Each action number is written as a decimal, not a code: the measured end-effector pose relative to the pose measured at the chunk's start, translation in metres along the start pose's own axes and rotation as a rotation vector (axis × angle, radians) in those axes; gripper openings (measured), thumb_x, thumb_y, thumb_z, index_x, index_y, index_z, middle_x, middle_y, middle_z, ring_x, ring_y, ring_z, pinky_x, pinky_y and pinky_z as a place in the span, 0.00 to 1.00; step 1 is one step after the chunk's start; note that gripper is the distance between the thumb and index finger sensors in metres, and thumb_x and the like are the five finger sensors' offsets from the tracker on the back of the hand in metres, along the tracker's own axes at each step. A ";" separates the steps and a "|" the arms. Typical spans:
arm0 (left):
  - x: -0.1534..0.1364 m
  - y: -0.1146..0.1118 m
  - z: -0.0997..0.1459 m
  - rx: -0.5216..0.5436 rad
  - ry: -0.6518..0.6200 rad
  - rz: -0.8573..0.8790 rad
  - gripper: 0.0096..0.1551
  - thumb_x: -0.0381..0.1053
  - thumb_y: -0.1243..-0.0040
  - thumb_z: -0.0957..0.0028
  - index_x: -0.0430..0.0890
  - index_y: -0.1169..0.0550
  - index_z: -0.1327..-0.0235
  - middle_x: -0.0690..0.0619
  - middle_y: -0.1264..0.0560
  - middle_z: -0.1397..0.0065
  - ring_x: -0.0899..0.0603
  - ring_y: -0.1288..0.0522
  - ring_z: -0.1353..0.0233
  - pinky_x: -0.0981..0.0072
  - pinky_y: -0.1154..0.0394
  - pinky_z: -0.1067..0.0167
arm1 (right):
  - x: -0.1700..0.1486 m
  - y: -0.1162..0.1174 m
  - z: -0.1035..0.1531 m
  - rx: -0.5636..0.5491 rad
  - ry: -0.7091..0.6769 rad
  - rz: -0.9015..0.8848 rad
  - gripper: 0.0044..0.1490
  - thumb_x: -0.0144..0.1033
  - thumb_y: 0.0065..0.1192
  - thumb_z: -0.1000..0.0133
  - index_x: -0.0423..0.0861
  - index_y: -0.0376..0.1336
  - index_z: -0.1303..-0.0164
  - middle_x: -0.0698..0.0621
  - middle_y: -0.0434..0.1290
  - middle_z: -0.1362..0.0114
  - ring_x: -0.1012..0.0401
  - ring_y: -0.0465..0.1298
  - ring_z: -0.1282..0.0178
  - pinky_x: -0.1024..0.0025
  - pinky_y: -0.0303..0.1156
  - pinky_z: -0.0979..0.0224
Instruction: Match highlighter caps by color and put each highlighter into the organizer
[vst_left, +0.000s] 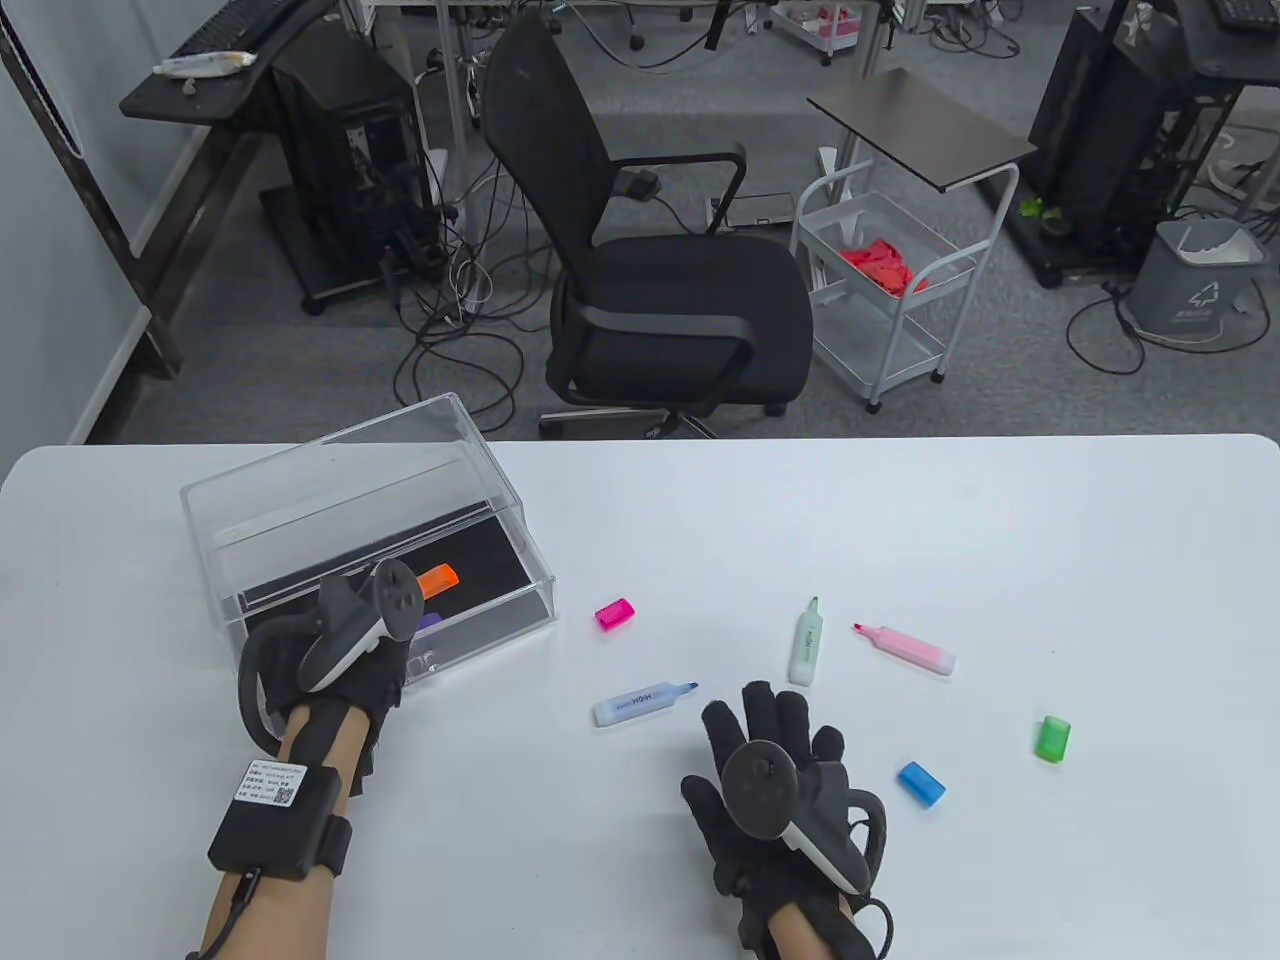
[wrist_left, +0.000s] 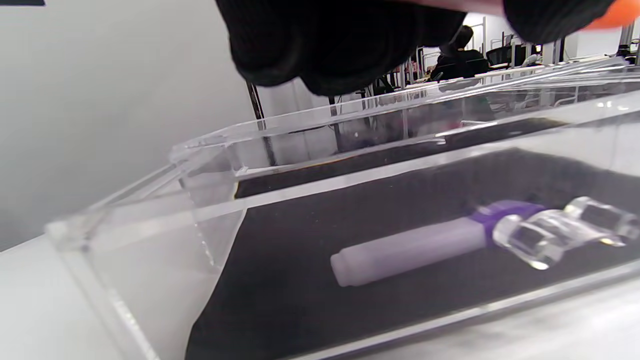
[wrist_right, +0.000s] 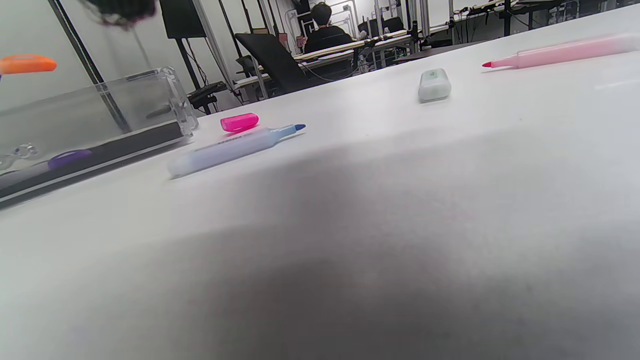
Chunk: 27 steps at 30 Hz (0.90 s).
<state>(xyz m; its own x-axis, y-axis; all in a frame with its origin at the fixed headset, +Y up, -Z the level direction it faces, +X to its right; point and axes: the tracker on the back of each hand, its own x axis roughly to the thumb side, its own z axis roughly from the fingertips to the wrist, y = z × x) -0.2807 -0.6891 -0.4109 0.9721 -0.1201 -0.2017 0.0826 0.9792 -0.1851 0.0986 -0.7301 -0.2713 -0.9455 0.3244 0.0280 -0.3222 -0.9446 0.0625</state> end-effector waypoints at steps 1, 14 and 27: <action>-0.003 -0.001 -0.003 0.009 -0.006 0.020 0.44 0.69 0.61 0.48 0.58 0.53 0.19 0.58 0.44 0.25 0.46 0.31 0.33 0.58 0.28 0.33 | -0.001 0.000 -0.001 0.003 0.003 -0.003 0.46 0.57 0.54 0.50 0.59 0.44 0.22 0.51 0.34 0.15 0.48 0.32 0.15 0.33 0.29 0.23; 0.000 0.008 0.032 0.049 -0.157 0.134 0.52 0.79 0.59 0.52 0.61 0.58 0.19 0.59 0.62 0.13 0.41 0.61 0.10 0.40 0.53 0.18 | 0.002 0.002 -0.001 0.009 -0.006 0.013 0.47 0.57 0.54 0.50 0.58 0.42 0.22 0.51 0.33 0.15 0.48 0.31 0.15 0.33 0.28 0.23; 0.014 0.008 0.117 0.078 -0.268 0.200 0.55 0.83 0.62 0.55 0.63 0.60 0.19 0.58 0.64 0.13 0.39 0.65 0.10 0.39 0.54 0.18 | 0.015 0.011 -0.004 0.023 -0.038 0.054 0.48 0.57 0.54 0.50 0.59 0.41 0.22 0.51 0.32 0.15 0.48 0.31 0.15 0.33 0.28 0.23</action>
<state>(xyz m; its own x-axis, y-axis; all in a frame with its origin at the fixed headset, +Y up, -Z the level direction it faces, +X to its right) -0.2407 -0.6640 -0.3029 0.9930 0.1126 0.0348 -0.1091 0.9899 -0.0909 0.0805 -0.7362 -0.2740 -0.9588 0.2754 0.0696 -0.2695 -0.9594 0.0831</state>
